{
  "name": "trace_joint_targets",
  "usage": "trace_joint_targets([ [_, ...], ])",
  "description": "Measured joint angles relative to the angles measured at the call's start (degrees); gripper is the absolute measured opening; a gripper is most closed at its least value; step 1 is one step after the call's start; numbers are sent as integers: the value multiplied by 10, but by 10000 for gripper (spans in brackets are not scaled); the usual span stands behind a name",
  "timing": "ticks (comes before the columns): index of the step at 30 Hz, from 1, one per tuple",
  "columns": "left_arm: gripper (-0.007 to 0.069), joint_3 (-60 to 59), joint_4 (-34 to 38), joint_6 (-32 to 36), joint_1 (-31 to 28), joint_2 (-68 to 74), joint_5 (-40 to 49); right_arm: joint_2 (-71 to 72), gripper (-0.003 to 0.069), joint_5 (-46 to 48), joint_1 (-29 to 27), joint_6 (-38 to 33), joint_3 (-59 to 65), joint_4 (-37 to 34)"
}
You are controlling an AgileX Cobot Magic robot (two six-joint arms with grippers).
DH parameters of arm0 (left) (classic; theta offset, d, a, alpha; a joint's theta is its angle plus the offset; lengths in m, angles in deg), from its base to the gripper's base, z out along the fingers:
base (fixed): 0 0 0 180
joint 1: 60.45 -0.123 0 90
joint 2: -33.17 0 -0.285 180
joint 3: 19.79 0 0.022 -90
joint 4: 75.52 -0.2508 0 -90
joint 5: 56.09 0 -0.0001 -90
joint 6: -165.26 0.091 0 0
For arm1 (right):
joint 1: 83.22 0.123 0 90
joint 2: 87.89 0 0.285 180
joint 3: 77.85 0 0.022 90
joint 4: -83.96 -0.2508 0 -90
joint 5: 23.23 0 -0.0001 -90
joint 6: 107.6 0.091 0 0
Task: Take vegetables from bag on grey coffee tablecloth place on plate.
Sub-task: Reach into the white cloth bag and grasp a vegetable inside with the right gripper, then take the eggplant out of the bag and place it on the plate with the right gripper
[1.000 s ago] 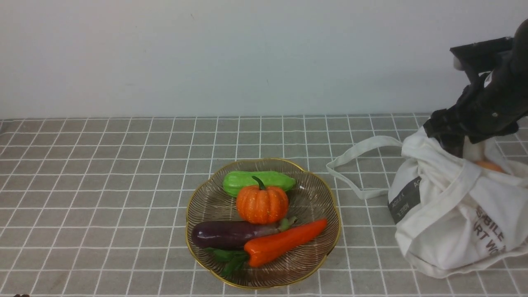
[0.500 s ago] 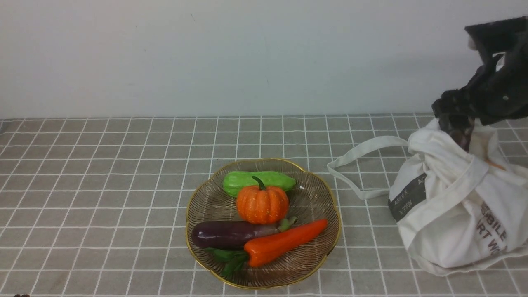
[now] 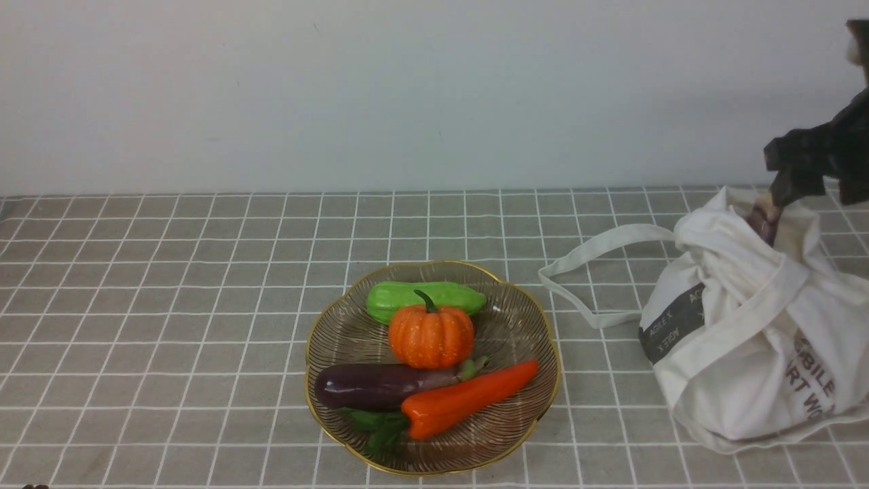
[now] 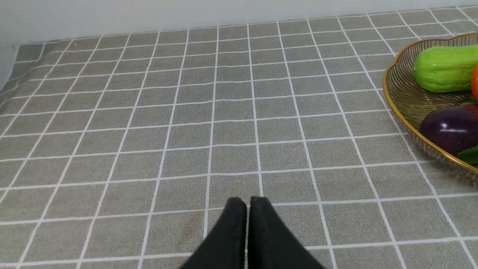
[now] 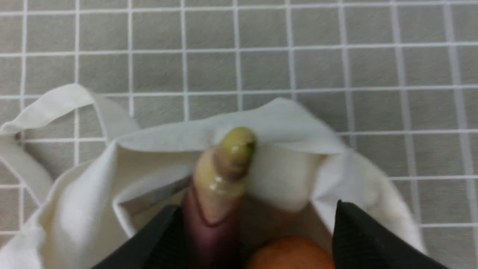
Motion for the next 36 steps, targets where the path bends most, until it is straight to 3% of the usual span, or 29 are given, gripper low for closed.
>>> trace_joint_targets([
  [10, -5, 0, 0, 0, 0, 0, 0, -73, 457, -35, 0, -12, 0, -46],
  [12, -5, 0, 0, 0, 0, 0, 0, -77, 419, -37, 0, -16, 0, -46],
  [13, -5, 0, 0, 0, 0, 0, 0, -79, 332, -39, 0, -20, 0, -47],
  [15, -5, 0, 0, 0, 0, 0, 0, -77, 250, -38, 0, -24, 0, -51],
  [30, -5, 0, 0, 0, 0, 0, 0, 133, 265, -31, 0, -28, 0, -16],
  [36, -5, 0, 0, 0, 0, 0, 0, 226, 265, -41, 8, -59, 0, -112],
])
